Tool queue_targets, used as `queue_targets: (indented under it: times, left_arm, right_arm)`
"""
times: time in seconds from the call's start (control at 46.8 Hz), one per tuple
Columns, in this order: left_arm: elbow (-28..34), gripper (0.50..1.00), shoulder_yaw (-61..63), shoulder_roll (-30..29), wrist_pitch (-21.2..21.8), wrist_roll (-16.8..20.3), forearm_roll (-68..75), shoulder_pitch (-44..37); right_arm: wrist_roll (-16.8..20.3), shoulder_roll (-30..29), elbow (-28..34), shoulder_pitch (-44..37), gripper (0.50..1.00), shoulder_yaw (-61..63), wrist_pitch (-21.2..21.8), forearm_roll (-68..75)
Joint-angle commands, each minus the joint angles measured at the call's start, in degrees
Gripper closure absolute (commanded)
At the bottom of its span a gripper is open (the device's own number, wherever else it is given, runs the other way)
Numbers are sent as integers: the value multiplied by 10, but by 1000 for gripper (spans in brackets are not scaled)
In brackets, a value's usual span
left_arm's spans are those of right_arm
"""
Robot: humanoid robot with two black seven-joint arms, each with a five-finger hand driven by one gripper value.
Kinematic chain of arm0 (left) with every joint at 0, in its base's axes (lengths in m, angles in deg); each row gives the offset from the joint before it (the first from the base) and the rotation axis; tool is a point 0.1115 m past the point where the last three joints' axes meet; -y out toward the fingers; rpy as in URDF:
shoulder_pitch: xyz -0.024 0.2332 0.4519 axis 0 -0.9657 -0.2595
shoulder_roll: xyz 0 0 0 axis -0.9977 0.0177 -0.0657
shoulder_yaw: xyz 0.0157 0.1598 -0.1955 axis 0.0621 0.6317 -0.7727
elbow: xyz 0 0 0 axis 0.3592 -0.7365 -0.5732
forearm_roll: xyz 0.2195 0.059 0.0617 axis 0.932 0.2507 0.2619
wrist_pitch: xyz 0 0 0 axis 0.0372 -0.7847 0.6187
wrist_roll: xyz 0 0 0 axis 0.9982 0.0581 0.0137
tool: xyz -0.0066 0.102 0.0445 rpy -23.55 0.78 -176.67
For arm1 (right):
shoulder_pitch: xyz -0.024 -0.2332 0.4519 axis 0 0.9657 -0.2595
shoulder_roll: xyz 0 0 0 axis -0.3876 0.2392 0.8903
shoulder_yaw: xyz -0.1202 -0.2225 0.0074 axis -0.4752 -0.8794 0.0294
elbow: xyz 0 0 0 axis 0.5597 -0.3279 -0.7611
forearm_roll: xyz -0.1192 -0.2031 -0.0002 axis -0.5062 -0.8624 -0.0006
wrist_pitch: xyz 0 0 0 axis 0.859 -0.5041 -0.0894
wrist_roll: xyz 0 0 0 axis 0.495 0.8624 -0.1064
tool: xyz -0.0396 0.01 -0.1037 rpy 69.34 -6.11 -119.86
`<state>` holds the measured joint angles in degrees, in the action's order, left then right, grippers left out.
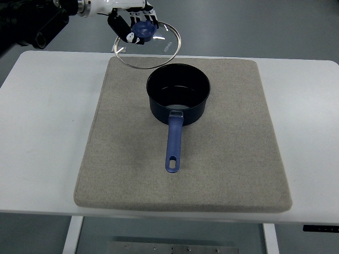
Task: Open pot lid and place left with left hand
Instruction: 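Carry the lid beside the saucepan, nearer the left hand, and lower it, then open the left hand to release the blue knob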
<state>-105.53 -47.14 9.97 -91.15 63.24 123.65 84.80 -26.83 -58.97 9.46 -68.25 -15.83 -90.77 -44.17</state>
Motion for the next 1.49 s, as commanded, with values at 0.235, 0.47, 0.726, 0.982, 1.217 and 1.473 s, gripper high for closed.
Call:
queue_targets:
  times: [0.235,0.47,0.726,0.982,1.217,1.473]
  left_arm:
    - [12,1000,6,-47,12,0,-40,-83]
    - [30,1000,9,-43,23,0,-39,-122]
    - [30,1000,11,-20,56,0,-35,-150]
    - [30,637,8,-7,71,0,-39,-164]
    - [29,510,-13,-7,72,0,-49,-172]
    - [29,510,-103,-8,71,0,-106,-182]
  right_arm:
    - [0,0,0,0,583,0,-1,-1]
    - [0,0,0,0,583,-1,-2,-1]
    - [0,0,0,0,583,-1,-2,0]
    - [0,0,0,0,583,-2,-3,0]
    - [0,0,0,0,583,-2,-3,1]
    - [0,0,0,0,583,-2,-2,1]
